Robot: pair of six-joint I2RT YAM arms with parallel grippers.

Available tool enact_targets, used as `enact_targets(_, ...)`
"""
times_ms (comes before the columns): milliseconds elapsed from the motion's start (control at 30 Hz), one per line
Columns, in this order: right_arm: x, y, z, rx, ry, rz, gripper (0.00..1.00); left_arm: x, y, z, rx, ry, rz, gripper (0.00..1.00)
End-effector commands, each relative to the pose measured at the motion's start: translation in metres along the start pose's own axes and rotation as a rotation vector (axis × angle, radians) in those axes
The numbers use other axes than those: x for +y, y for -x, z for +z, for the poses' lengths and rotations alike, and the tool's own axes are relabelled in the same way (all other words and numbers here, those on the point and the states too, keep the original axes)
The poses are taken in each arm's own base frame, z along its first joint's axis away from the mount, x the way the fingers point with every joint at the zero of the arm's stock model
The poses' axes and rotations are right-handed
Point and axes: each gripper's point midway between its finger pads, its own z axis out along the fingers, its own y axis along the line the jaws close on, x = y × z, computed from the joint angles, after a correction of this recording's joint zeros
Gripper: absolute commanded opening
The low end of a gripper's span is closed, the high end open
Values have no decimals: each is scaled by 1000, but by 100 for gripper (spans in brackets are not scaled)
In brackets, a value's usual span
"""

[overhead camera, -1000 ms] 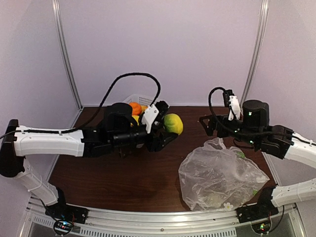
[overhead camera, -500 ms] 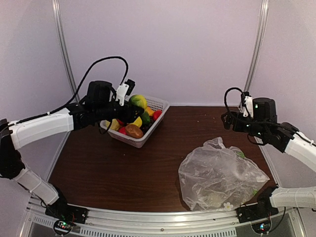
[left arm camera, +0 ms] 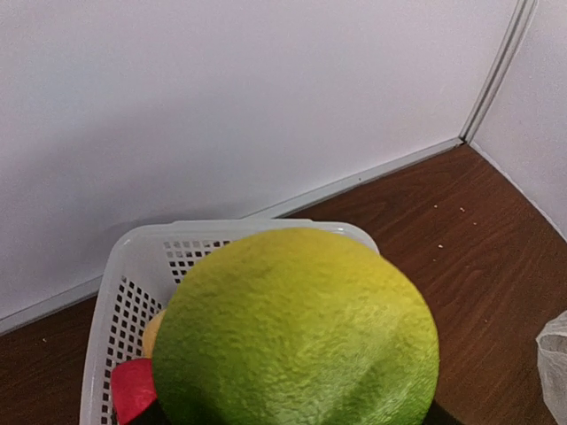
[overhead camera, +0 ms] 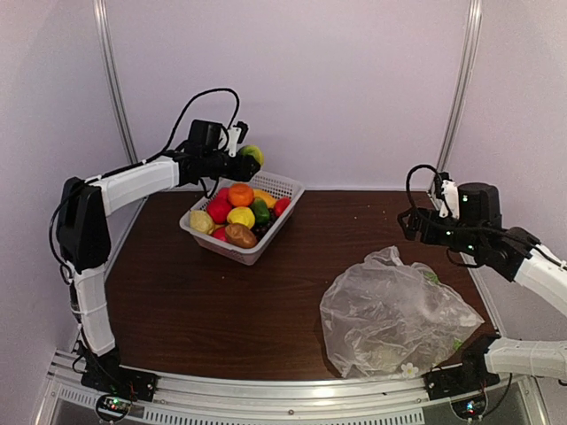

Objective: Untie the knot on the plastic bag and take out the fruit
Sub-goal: Place the fake fruit in the bin.

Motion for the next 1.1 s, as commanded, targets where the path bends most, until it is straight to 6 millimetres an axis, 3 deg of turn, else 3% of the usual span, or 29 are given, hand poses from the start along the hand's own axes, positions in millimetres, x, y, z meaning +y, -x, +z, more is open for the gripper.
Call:
enact_targets(0, -5, -9, -8, 16, 4, 28, 100, 26, 14, 25, -15, 16, -13, 52)
enact_targets(100, -6, -12, -11, 20, 7, 37, 100, 41, 12, 42, -3, 27, -27, 53)
enact_targets(133, -7, -16, -14, 28, 6, 43, 100, 53, 5, 57, 23, 35, -39, 53)
enact_targets(333, -10, -20, -20, 27, 7, 58, 100, 68, -8, 72, 52, 47, -60, 56)
enact_targets(700, -13, -26, -23, 30, 7, 77, 100, 74, -18, 81, 77, 49, -72, 82)
enact_targets(1067, -13, -26, -23, 30, 7, 77, 100, 75, -8, 73, 59, 54, -68, 84)
